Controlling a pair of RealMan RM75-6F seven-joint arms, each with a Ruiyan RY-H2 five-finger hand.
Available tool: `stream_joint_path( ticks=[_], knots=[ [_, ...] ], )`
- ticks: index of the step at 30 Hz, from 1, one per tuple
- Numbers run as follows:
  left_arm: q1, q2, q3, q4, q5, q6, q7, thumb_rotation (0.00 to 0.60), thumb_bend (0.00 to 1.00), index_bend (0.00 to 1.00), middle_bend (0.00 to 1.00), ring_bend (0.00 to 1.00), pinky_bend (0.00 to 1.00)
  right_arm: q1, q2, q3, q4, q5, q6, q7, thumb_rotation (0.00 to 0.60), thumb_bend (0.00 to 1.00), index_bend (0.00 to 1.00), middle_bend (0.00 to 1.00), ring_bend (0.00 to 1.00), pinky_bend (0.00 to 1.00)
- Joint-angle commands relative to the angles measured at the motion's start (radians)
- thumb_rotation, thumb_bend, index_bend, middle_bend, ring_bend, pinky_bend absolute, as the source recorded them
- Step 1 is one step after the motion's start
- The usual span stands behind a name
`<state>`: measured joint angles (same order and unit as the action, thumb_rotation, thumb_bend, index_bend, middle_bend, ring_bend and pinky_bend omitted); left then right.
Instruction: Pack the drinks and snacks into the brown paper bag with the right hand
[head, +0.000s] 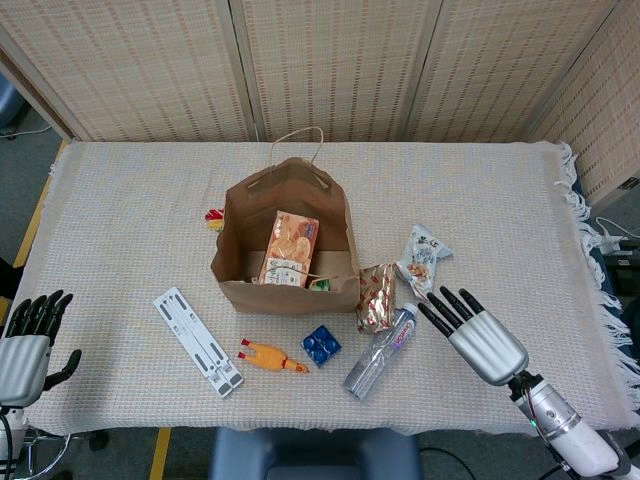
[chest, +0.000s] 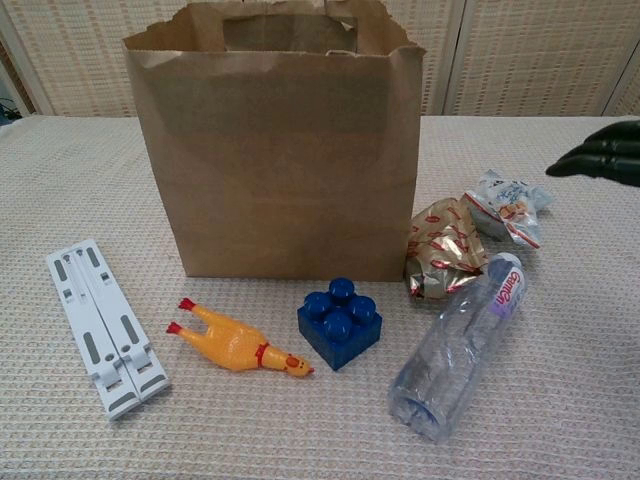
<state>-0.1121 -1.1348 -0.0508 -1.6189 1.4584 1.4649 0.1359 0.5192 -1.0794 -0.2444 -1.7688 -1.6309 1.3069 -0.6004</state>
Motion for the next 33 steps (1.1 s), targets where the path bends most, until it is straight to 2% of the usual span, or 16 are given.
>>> stream_joint_path(
  ticks=[1,11,19,24,28,30,33],
  knots=[
    [0.0,0.0,0.0,0.0,0.0,0.0,-0.001,0.6,0.36,0.02,0.0,0.0,0.0,0.017,-0.046,0.006,0.002,-0.025,-0.099,-0.001,0.6,0.05,0.0,0.08,0.05,0.2],
    [-0.002,0.004,0.001,0.004,0.002,-0.007,-0.014,0.6,0.36,0.02,0.0,0.0,0.0,0.07,-0.175,0.076,-0.027,0.034,-0.304,-0.131,0.6,0.05,0.0,0.1,0.05,0.2],
    [-0.004,0.007,0.002,0.003,0.003,-0.01,-0.018,0.6,0.36,0.02,0.0,0.0,0.0,0.103,-0.256,0.141,-0.003,0.121,-0.393,-0.208,0.6,0.05,0.03,0.11,0.05,0.2],
    [-0.004,0.008,0.002,0.003,0.004,-0.011,-0.019,0.6,0.36,0.02,0.0,0.0,0.0,0.121,-0.303,0.172,0.01,0.213,-0.439,-0.269,0.6,0.05,0.03,0.12,0.05,0.2],
    [-0.004,0.009,0.002,0.003,0.004,-0.011,-0.021,0.6,0.36,0.02,0.0,0.0,0.0,0.132,-0.335,0.17,0.019,0.263,-0.464,-0.321,0.6,0.05,0.12,0.18,0.11,0.21],
    [-0.004,0.009,0.002,0.003,0.004,-0.012,-0.022,0.6,0.36,0.02,0.0,0.0,0.0,0.135,-0.35,0.165,0.026,0.276,-0.468,-0.341,0.6,0.05,0.2,0.24,0.17,0.26],
    [-0.004,0.01,0.003,0.003,0.004,-0.012,-0.023,0.6,0.36,0.02,0.0,0.0,0.0,0.135,-0.37,0.157,0.04,0.276,-0.46,-0.357,0.6,0.12,0.36,0.37,0.31,0.39]
  ],
)
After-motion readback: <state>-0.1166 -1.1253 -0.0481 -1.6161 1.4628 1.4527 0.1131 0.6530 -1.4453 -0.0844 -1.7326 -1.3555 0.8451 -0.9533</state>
